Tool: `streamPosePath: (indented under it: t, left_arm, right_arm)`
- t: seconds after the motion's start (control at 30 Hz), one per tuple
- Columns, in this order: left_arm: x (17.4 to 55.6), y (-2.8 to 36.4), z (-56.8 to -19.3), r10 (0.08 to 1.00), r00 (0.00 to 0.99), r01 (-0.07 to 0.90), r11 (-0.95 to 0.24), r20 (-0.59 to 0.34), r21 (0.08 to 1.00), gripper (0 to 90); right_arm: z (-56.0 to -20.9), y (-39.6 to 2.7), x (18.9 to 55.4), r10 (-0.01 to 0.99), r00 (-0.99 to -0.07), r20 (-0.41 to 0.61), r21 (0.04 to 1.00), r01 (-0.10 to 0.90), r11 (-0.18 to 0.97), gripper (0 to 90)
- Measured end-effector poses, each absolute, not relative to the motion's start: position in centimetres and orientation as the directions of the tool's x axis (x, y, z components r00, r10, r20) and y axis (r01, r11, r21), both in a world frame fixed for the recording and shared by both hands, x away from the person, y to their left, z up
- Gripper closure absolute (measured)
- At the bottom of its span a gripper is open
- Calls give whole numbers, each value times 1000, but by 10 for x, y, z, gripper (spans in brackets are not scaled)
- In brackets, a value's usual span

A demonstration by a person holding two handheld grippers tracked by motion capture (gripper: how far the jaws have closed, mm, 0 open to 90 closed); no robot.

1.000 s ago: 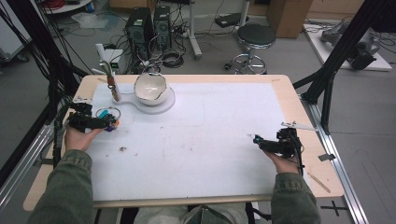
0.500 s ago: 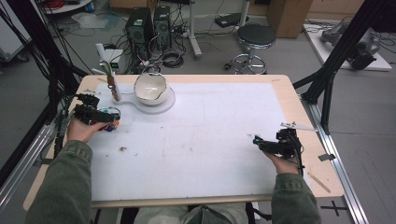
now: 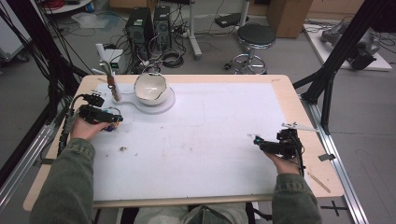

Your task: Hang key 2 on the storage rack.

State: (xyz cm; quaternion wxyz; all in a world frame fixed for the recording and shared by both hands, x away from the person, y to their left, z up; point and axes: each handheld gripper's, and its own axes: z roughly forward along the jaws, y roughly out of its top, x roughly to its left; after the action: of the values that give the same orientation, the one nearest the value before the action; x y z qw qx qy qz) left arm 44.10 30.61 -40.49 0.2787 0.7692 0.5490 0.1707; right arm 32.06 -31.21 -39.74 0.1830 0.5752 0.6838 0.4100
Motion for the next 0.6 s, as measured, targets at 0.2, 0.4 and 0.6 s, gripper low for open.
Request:
streamPosePath:
  t: [0.2,0.4,0.6]
  left_arm:
    - [443,305,-409,938,346,758,-259,-32,599,65]
    - [443,306,-410,939,343,765,-271,-14,584,139]
    - [446,301,-418,939,343,782,-303,29,545,280]
  right_arm:
    - [-398,-311,321,936,-274,220,770,638,6,10]
    - [-398,-312,321,935,-276,221,769,639,7,10]
    - [-399,-312,322,935,-278,219,767,641,10,10]
